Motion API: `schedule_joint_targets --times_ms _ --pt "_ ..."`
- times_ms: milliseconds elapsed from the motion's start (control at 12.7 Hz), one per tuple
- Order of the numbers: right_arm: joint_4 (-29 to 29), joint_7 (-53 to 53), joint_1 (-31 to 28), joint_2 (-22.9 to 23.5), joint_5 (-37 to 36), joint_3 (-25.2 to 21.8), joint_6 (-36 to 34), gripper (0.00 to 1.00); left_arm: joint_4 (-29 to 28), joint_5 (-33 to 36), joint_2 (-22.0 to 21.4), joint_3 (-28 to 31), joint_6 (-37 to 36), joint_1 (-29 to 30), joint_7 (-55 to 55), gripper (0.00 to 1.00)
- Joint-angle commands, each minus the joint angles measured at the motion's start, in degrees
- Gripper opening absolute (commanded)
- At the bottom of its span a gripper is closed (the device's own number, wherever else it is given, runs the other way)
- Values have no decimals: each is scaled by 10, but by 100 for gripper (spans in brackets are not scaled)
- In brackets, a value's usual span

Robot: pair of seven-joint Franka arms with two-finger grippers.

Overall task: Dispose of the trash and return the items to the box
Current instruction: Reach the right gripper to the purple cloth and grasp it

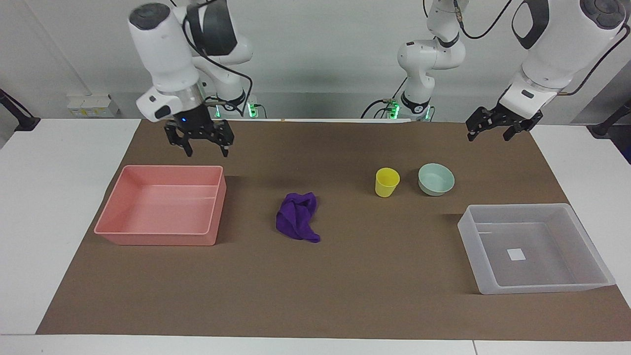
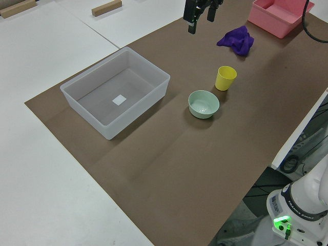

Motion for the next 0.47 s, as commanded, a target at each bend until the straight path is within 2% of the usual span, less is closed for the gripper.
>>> schedule_joint_targets --times_ms 0,158,237,316,395 --pt "0 75 44 70 1 0 95 100 -1 -4 26 4 -15 12 2 100" --pt "-3 121 83 132 6 0 182 100 -20 -2 54 4 -37 16 -22 100" --pt "-10 137 96 149 7 0 217 100 -50 -2 51 3 -19 20 -21 100" --pt "-15 142 101 162 7 0 240 100 -101 -2 35 3 11 21 -20 100" --pt "-15 144 108 178 7 0 259 100 -170 -2 -2 3 57 19 -20 100"
